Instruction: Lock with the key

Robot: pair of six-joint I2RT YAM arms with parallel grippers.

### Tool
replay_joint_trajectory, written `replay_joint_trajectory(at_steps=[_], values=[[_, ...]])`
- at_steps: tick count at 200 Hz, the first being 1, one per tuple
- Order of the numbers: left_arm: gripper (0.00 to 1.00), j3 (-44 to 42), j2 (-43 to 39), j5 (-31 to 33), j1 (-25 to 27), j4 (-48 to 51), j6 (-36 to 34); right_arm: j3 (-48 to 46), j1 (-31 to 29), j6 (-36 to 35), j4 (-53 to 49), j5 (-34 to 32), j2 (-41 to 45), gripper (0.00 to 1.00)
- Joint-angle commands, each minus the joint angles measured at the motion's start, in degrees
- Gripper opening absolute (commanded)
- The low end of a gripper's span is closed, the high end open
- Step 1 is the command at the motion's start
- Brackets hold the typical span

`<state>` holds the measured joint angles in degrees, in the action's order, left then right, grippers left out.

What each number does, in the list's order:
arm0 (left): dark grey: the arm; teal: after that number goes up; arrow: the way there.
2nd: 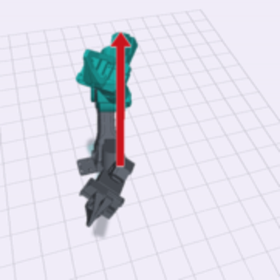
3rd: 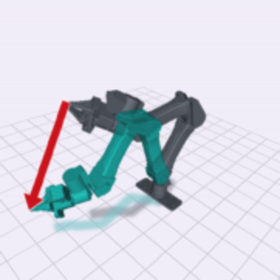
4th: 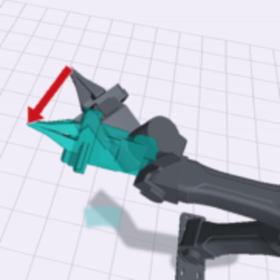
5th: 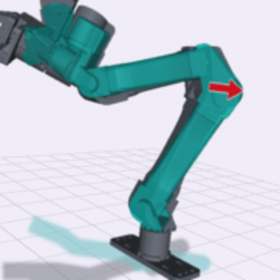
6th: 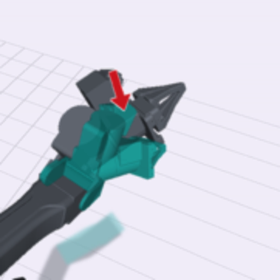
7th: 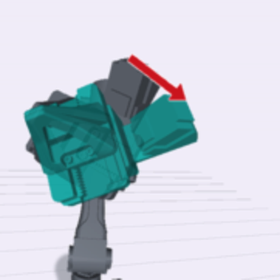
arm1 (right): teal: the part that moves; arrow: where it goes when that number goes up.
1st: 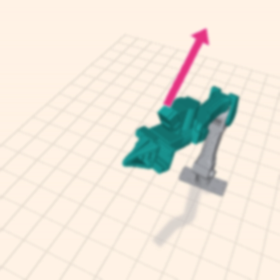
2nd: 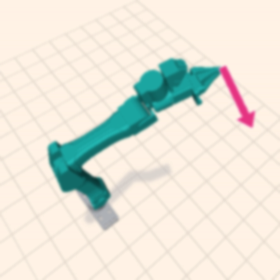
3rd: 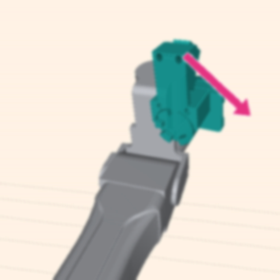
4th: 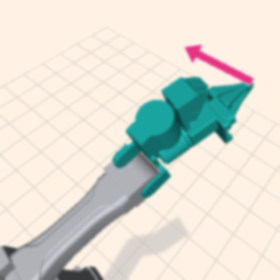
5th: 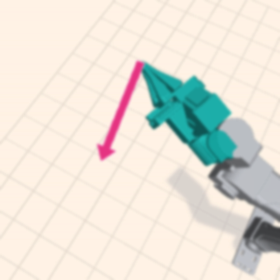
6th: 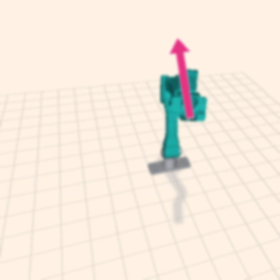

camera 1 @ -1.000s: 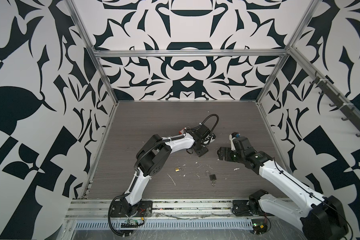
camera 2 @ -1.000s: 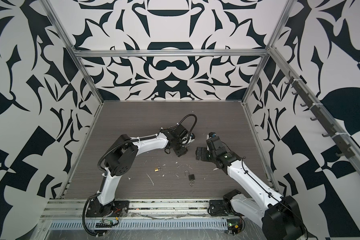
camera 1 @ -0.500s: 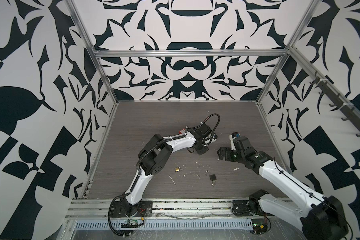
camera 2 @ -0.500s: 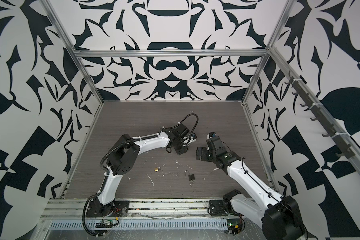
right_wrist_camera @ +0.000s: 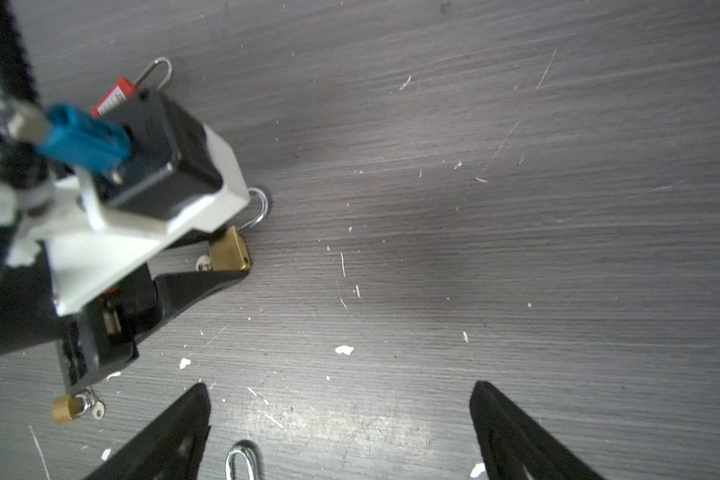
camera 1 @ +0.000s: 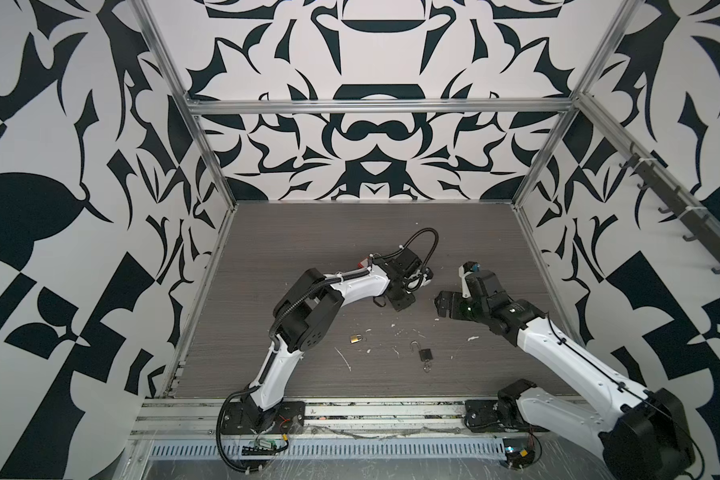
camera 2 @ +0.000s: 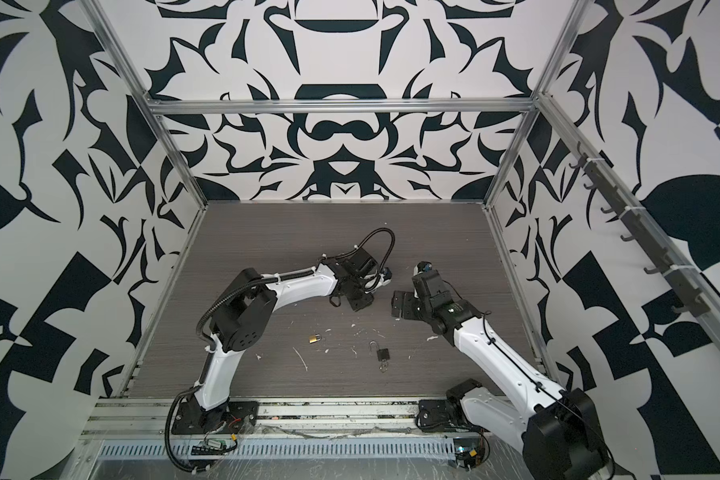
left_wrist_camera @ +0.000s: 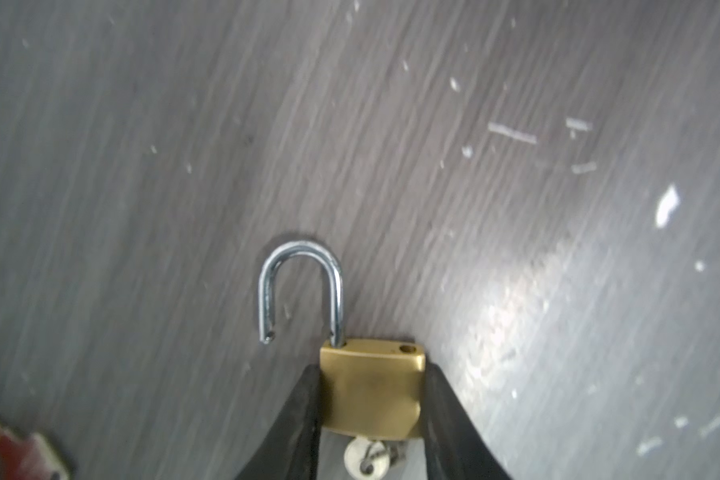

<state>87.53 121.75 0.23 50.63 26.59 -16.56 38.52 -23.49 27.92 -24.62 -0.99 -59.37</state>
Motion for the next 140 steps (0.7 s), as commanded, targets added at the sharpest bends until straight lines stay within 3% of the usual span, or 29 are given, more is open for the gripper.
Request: replay_joint_trajectory(at_steps=[1,36,71,110,140], values=[[0.0,-4.57,-7.1,1.88,-0.09,-0.61,-1.79,4.99,0.54,-0.15,0.54,-2.72,0.4,0.99],[0.0,-14.77,-18.97,5.57,-0.09,-10.02,-7.24,8.61,0.9,-1.35,1.02,-4.97,2.28,0.98],[0.0,-25.77,-30.86,-1.11,-0.14,-14.03,-18.39,11.06,1.18,-2.91,2.42,-1.85,4.08,0.97],[0.0,-43.75,-47.18,-8.19,-0.35,-26.03,-32.37,14.98,1.25,-5.03,5.23,13.72,2.09,0.92],[0.0,-46.13,-53.16,-8.19,-1.18,-24.53,-34.0,18.47,1.08,-6.9,6.38,31.13,-4.62,0.82]])
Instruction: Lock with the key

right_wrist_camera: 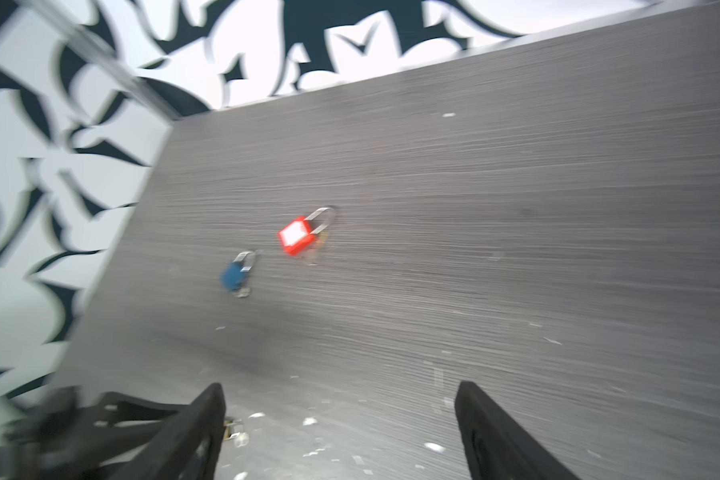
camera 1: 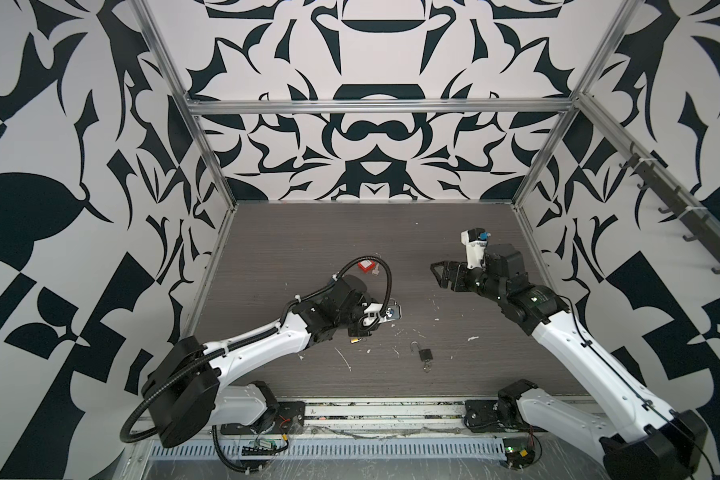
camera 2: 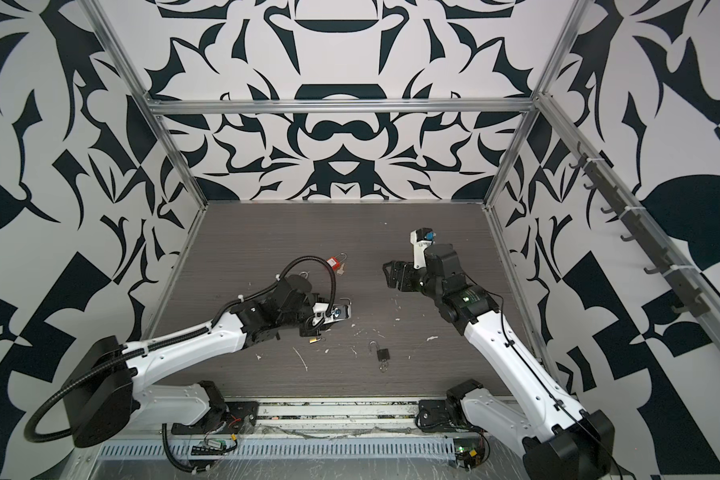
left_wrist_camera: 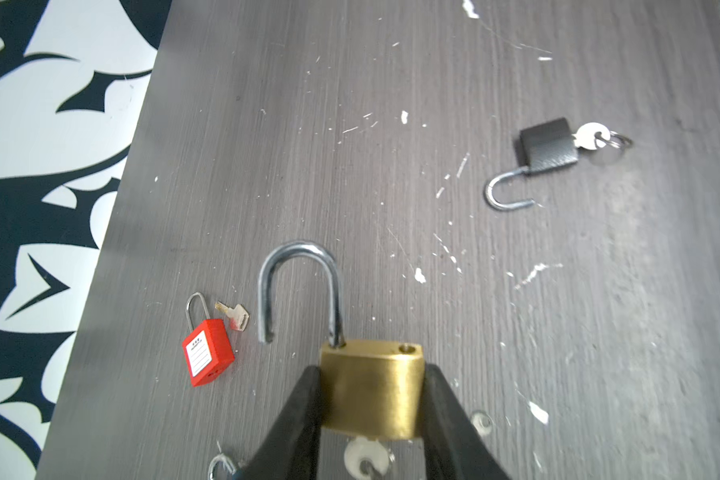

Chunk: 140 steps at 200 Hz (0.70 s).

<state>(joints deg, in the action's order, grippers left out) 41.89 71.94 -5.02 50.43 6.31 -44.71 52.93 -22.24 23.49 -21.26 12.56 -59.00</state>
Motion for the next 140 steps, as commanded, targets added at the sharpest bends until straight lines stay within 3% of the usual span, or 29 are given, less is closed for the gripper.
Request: replay_joint_trajectory(at_steps=[1,18,73,140], values=[[0.0,-0.49,-3.41,-2.96,-1.01,-4.13,-5.84,4.31,-0.21,-2.43,2.86,18.11,-5.34,0.81],[0.0,-1.08,-4.37,-4.04,-1.54,-4.63,-5.54,7.5,-2.11,-2.89,0.21,21.87,-10.31,0.78],[0.0,-1.75,-5.16,-7.09,-2.36,-6.58,-4.32,8.09,-9.39,-4.13,-0.25,16.93,-15.21,0.79],[0.0,-1.53,-5.68,-7.17,-2.36,-6.38,-4.51,7.72,-10.36,-4.06,-0.53,14.5,-17.55,0.72]])
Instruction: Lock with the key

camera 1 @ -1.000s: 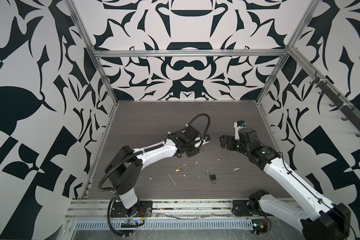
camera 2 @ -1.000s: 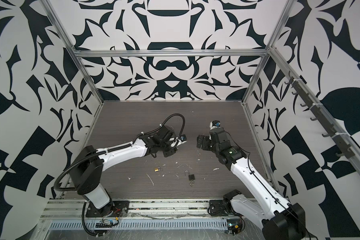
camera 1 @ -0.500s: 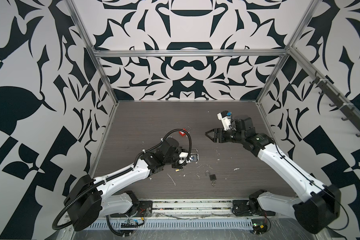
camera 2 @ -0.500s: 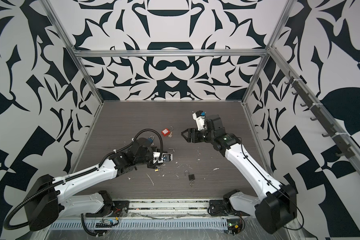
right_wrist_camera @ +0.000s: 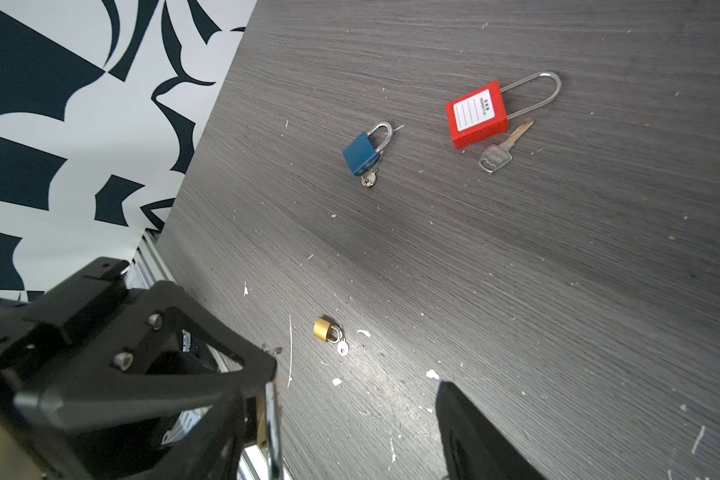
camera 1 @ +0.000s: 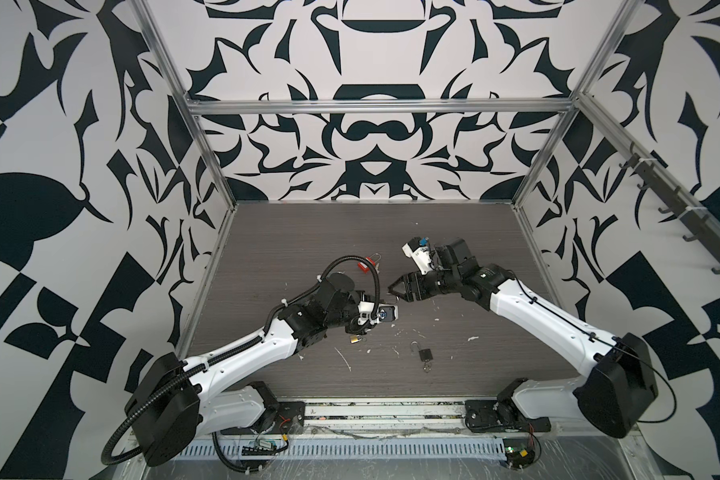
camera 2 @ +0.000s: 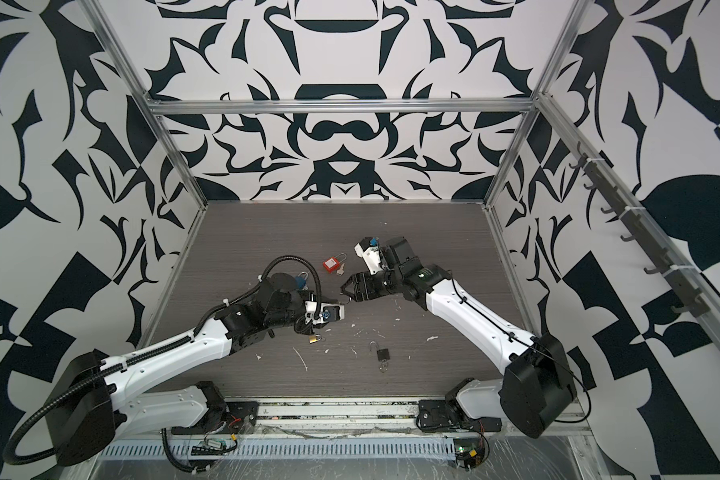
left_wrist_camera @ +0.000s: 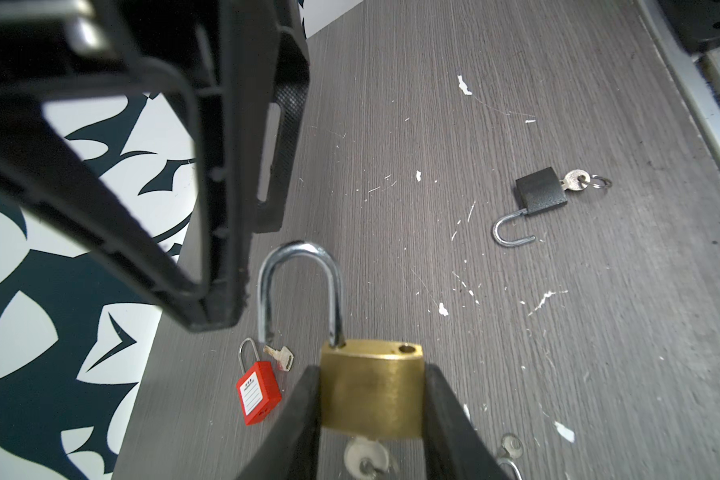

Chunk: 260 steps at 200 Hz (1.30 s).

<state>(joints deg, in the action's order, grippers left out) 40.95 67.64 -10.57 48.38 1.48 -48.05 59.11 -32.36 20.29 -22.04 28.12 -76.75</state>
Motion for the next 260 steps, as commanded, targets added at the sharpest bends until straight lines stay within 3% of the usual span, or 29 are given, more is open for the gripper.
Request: replay_joint_trajectory(at_steps=[1,40,91,144,188,227,260], values=[[0.0,-0.6,-1.37,-1.63,-0.3,-1.56,-1.17,1.49,-0.2,-0.91,0.21,-1.1,0.2,0.71],[0.0,-0.49,-1.46,-0.91,-0.39,-2.13,-1.2,-0.02,-0.24,-0.93,-0.19,-3.35,0.2,0.63],[0.0,-0.85,-1.23,1.33,-0.83,-4.72,-0.4,-1.96,-0.22,-0.91,-0.52,-0.44,0.55,0.47],[0.0,-0.2,-0.53,1.78,-1.89,-5.2,1.71,-2.75,-0.26,-1.98,-0.64,3.42,2.51,0.38],[0.0,1.15,-0.05,1.29,-2.06,-2.76,2.57,-4.5,-0.01,-2.06,1.79,-1.85,9.14,0.36],[0.0,1.95,0.58,0.91,-2.06,-2.54,2.96,-4.51,-0.04,-2.45,2.49,4.23,8.65,0.43],[0.0,2.88,1.48,0.93,-2.06,-2.51,3.27,-5.41,-0.03,-0.08,5.65,8.36,6.12,0.43]])
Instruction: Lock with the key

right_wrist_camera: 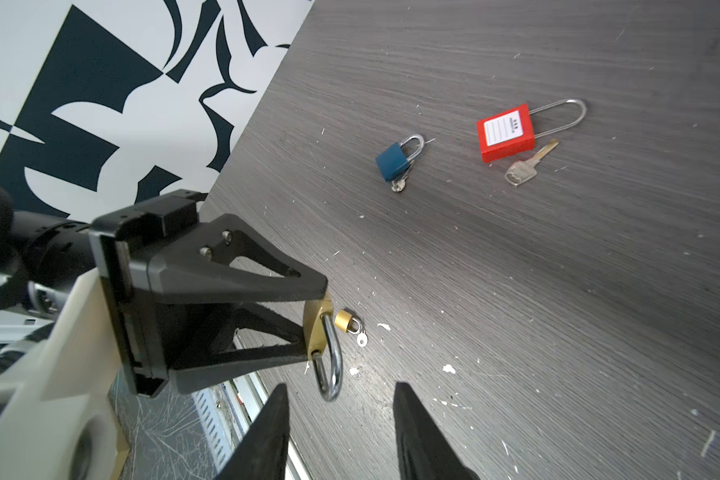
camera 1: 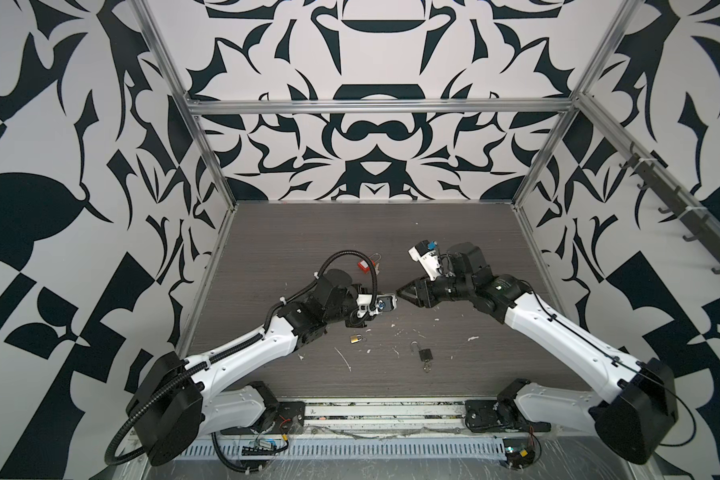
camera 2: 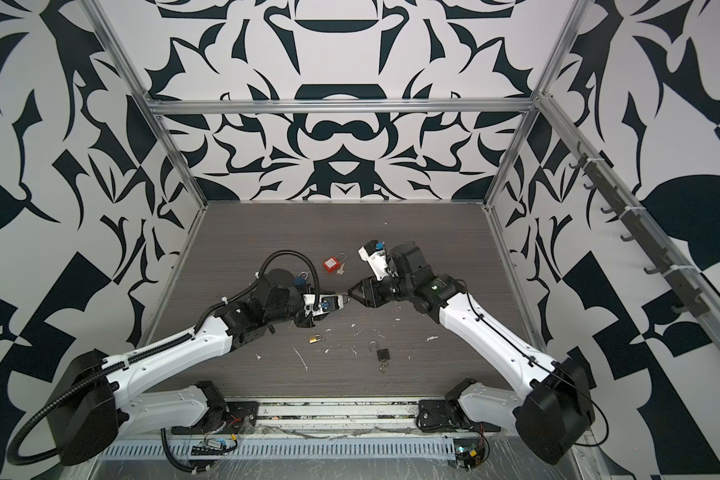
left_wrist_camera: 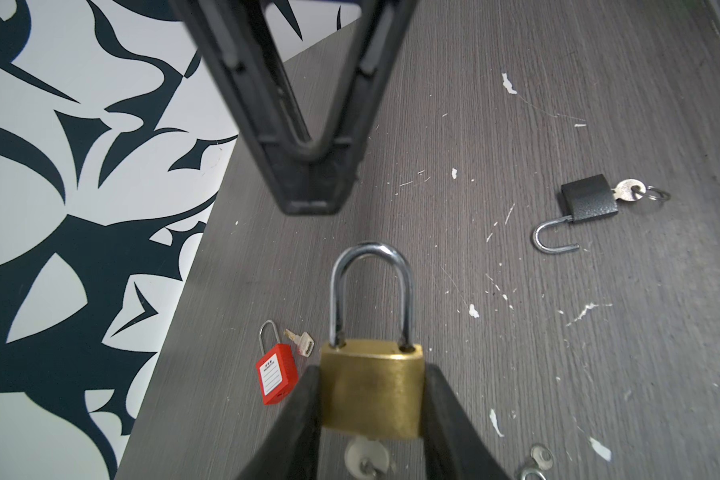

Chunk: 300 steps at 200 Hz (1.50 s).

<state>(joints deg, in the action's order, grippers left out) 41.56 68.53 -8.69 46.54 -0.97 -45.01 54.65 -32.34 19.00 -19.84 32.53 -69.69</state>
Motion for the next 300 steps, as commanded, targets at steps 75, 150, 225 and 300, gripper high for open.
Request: replay_joint_trajectory(at_steps=[75,150,225,300], values=[[0.0,2.39,2.11,0.51,-0.23,-3.3,1.27,-1.75,-0.09,4.59,7.42,5.0,-3.5,0.24],[0.0,2.3,3.36,3.68,-0.22,-8.47,1.86,-1.13,-0.08,7.09,8.92,5.94,-6.85,0.0],[0.0,3.67,2.75,-0.49,-0.16,-10.67,5.16,-1.04,-0.07,6.93,9.68,7.62,-9.03,0.0],[0.0,6.38,3.95,-3.93,-0.14,-12.51,6.78,-2.62,-0.75,9.24,13.02,9.29,-11.28,0.0]])
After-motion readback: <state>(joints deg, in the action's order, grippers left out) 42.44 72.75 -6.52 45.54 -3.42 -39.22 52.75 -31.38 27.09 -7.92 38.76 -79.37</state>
